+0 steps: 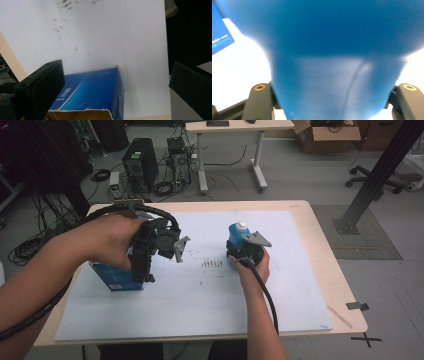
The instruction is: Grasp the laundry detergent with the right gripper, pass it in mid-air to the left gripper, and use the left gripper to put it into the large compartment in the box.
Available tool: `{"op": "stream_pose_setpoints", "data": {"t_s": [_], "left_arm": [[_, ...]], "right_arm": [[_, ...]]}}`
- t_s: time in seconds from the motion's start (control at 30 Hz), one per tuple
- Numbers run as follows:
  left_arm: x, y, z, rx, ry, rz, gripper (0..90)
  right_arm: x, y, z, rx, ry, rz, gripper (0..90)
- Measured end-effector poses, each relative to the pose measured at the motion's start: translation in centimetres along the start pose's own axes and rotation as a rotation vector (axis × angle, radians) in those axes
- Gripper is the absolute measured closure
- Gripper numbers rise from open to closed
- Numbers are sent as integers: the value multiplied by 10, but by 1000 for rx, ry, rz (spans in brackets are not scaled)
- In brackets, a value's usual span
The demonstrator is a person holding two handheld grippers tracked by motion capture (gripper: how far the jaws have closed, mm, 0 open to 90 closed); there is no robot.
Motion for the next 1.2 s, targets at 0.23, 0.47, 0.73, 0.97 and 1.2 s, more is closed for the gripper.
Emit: {"op": "stream_pose_setpoints", "data": {"t_s": [0.23, 0.47, 0.73, 0.97, 1.2], "left_arm": [[-3, 0, -1, 0, 5, 4, 4], [-3, 2, 0, -10, 0, 7, 4], [-4, 5, 5, 0, 7, 7, 4], [-11, 7, 6, -5, 8, 21, 4], [-16, 8, 8, -2, 13, 25, 4]], "right_arm": [[0, 3, -2, -17, -28, 10, 434], [0, 3, -5, -38, -51, 8, 458], [-1, 1, -4, -41, -45, 22, 472], [-9, -5, 7, -38, -53, 68, 474], [-19, -6, 22, -80, -45, 110, 473]]}}
Point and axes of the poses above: each handheld gripper's, and its own axes: x roughly forward along the jaws, z roughly out of its top, y roughly to its left, the point moved 3 cm from there along x, roughly forward along the jaws, and after that the axes turned 5 degrees about x, right-handed, at the moved point
